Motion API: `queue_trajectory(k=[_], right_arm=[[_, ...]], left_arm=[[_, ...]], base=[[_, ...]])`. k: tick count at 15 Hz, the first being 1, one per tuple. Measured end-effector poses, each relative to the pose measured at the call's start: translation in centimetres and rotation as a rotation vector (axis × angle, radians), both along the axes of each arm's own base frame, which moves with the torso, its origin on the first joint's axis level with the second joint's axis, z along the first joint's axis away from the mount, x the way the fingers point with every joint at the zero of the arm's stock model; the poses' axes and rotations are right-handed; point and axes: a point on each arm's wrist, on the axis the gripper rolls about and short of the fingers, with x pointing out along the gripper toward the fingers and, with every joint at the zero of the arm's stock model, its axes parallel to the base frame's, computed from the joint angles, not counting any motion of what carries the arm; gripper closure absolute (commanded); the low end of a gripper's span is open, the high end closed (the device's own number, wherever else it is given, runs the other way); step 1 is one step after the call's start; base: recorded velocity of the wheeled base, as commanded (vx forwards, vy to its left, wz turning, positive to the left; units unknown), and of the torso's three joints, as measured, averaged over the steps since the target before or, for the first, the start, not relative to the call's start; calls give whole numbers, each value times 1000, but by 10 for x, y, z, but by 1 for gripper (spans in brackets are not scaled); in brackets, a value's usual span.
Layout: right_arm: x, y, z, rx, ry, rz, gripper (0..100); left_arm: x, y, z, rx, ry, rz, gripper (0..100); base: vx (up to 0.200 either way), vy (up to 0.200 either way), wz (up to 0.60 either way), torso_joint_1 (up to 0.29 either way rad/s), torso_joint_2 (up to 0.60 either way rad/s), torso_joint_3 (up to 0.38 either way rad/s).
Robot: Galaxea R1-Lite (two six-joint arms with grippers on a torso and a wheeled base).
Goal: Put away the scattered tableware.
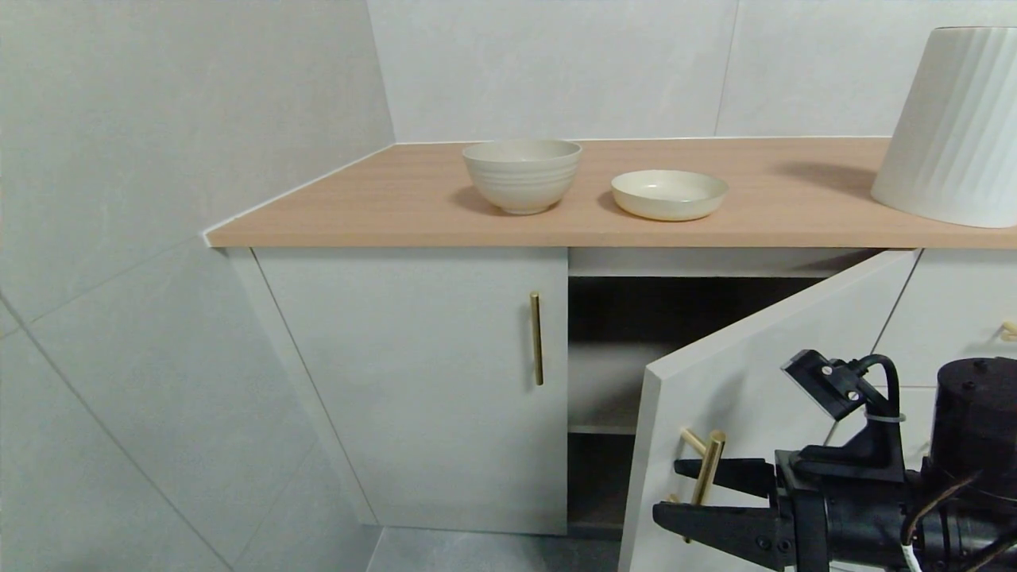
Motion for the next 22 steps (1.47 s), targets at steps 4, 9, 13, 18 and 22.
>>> queue_trajectory(k=[4,9,13,18,22], right_arm=[[-1,0,0,-1,1,4,0],[-3,2,-1,-2,1,17,0],[-4,3,-1,-2,1,19,0],[-4,3,-1,-2,3,22,0],[-4,2,-1,-3,4,22,0]], left_arm=[[69,-6,48,-42,254,-216,0],[189,-54,44,-197,504,-506,0],[234,-109,-11,-220,630,-656,0],[252,-152,-62,-259,735,-701,100],[262,-172,-76,-244,711,-684,100]], base=[[0,0,0,0,0,0],[0,0,0,0,0,0],[0,0,0,0,0,0],[0,0,0,0,0,0],[0,0,0,0,0,0]])
